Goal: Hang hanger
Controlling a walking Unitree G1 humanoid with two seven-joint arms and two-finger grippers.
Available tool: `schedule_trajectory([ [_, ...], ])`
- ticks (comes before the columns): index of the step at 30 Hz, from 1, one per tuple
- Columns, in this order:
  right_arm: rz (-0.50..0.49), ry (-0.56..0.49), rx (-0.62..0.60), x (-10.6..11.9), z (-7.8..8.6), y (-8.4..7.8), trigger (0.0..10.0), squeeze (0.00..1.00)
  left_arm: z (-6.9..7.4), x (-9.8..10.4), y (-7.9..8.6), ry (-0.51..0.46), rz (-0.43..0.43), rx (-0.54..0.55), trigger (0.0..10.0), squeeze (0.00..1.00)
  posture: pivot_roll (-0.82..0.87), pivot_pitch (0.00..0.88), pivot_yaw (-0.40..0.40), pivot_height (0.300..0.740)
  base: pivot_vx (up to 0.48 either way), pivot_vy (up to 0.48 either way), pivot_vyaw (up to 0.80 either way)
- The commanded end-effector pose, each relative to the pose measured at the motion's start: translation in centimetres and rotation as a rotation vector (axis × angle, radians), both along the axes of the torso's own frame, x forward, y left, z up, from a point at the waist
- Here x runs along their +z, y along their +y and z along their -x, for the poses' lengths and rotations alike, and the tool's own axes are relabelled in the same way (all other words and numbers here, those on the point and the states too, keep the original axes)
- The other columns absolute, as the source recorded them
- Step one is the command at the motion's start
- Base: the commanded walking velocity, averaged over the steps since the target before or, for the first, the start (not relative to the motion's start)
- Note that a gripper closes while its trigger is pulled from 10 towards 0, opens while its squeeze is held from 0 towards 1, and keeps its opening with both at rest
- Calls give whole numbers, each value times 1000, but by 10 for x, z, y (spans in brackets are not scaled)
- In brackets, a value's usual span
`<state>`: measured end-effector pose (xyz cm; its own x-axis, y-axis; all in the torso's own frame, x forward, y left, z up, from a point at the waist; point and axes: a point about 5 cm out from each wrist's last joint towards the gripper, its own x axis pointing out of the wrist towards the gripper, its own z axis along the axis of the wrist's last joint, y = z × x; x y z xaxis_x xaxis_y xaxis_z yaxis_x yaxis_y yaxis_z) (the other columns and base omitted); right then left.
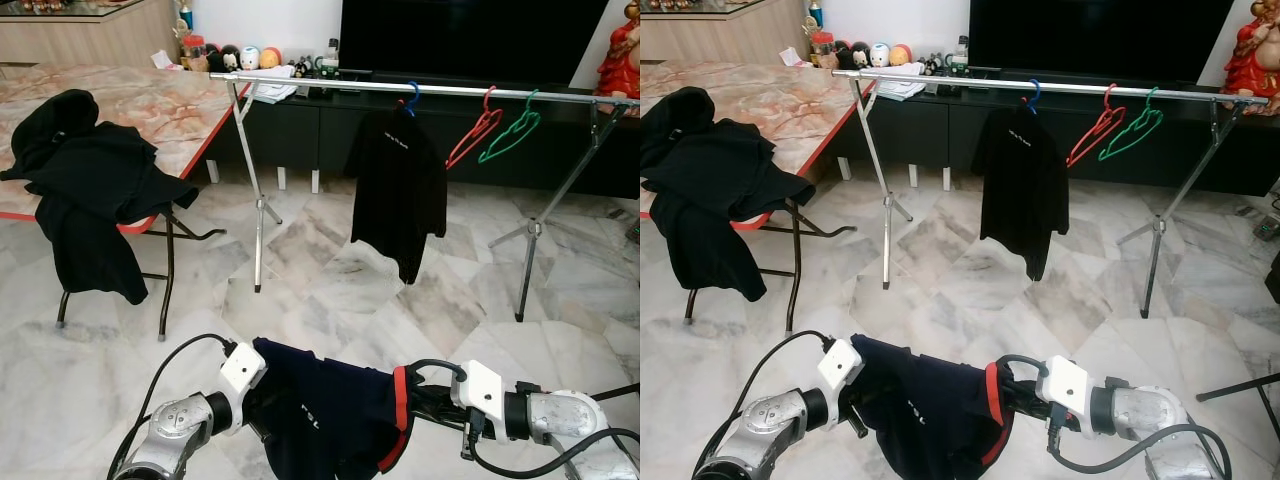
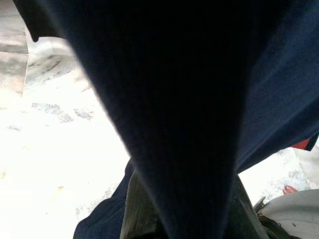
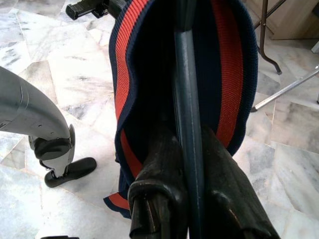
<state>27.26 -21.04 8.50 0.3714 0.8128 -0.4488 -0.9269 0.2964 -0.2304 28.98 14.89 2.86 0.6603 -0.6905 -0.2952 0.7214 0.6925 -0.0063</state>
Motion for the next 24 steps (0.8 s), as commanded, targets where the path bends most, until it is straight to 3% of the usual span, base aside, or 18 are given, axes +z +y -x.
schedule_trajectory([
  [1,-3,-25,5,4,-3,2,0,0,3,-2,5,2,-14,-1,0,0,-23,95,-6,740,0,0,0],
  [7,118,-4,20,-8,0,-4,0,0,3,0,13,-15,-7,52,0,0,-25,94,-8,740,0,0,0],
  [11,252,54,21,-27,11,-18,0,0,-7,13,35,-89,61,242,0,0,-24,94,-10,740,0,0,0],
  [13,263,58,22,-29,12,-19,0,0,-7,14,37,-94,66,256,0,0,-24,94,-10,740,0,0,0],
  [14,325,87,26,-37,17,-25,0,0,-8,17,45,-105,83,300,0,0,-21,94,-10,740,0,0,0],
  [15,325,87,26,-37,17,-25,0,0,-8,17,45,-105,83,300,0,0,-21,94,-10,740,0,0,0],
  [17,452,136,33,-53,28,-38,0,0,-4,14,54,-97,49,314,0,0,-17,92,-10,740,0,0,0],
  [22,443,178,10,-63,37,-41,0,0,0,9,63,-96,-7,353,0,0,-18,93,-9,740,0,0,0],
  [24,452,189,-1,-67,40,-43,0,0,-3,12,72,-121,-31,448,0,0,-20,93,-8,740,0,0,0],
])
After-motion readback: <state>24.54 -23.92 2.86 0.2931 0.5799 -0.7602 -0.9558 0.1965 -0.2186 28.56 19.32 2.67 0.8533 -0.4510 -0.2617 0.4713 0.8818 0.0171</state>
